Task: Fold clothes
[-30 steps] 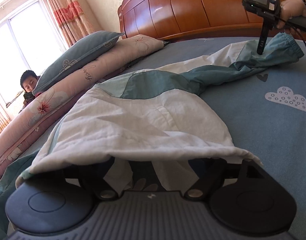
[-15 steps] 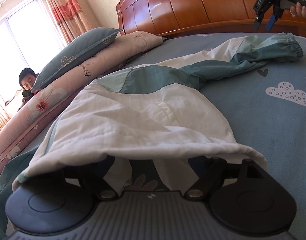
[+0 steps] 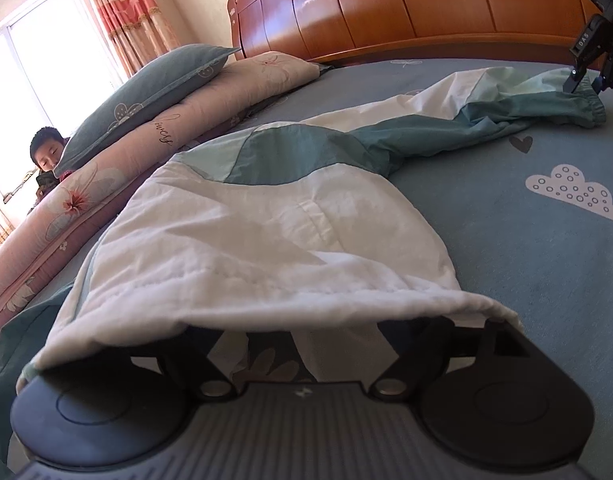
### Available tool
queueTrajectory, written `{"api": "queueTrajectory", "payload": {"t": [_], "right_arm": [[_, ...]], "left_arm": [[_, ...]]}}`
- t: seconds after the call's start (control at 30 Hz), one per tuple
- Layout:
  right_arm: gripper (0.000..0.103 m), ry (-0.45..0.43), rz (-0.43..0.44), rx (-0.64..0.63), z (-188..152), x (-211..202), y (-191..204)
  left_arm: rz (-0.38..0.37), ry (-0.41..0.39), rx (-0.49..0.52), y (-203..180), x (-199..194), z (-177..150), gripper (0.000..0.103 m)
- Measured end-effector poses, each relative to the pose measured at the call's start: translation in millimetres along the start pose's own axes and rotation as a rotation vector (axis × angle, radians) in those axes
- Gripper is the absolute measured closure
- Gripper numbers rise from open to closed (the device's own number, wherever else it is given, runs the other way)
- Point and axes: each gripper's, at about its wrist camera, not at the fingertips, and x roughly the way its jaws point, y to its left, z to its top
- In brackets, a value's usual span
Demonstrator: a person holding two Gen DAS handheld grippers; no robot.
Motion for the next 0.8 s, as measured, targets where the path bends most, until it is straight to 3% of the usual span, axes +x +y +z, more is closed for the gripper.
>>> {"api": "queueTrajectory", "payload": {"t": [0.13,0.43,0.63,0.8], "right_arm": [[0.073,0.034,-0.001,-0.074,7.6,3.2,5.5],[0.081,-0.015,-0.022,-0.097,50.4,0.7,-12.4],[0.084,-0.092,-0.062,-0.112,96.5,4.0,-21.6],[0.083,-0.187,-0.126,-0.131,130.2,19.1,-18.6]], "left_arm": [[0.003,0.016,0.012,-4.4,3.7,2.0,0.022],[-0.015,0.083,0.024,-13.8,14.7,12.0,0.022],[-0.153,0.164,-0.052,-8.2,7.1,27.2,0.022],[-0.201,0.203,-0.114,-1.7,-3.1,40.1,0.022]]}}
